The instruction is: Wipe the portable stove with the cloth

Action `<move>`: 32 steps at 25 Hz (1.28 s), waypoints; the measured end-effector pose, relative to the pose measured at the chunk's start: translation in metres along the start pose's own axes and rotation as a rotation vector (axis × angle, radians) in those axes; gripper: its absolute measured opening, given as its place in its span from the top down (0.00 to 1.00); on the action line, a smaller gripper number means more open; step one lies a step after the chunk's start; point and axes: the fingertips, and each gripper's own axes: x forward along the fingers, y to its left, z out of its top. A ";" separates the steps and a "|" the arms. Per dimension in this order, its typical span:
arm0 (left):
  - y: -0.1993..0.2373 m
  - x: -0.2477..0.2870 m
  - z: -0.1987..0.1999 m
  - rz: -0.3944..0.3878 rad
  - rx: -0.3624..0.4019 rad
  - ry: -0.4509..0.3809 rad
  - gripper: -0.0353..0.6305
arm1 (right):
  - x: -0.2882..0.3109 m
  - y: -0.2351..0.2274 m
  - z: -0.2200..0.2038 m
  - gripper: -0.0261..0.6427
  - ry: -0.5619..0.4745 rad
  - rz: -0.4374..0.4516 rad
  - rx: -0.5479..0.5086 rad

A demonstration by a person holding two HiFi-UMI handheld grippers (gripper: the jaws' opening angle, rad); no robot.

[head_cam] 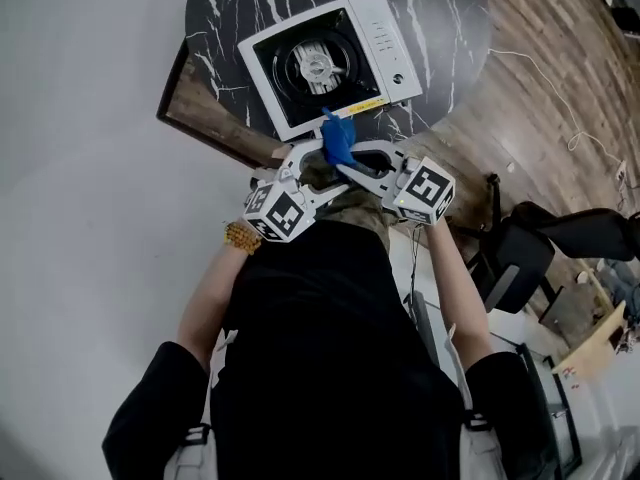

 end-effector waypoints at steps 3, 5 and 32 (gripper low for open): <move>0.001 0.004 0.024 0.012 0.084 0.007 0.50 | -0.009 0.016 0.018 0.91 -0.006 0.021 0.011; 0.008 0.001 0.043 0.045 0.090 -0.032 0.62 | -0.016 0.026 0.035 0.91 -0.003 0.073 0.019; 0.106 -0.051 0.034 -0.615 -0.668 -0.314 0.59 | 0.012 -0.069 0.068 0.87 0.282 -0.434 -0.296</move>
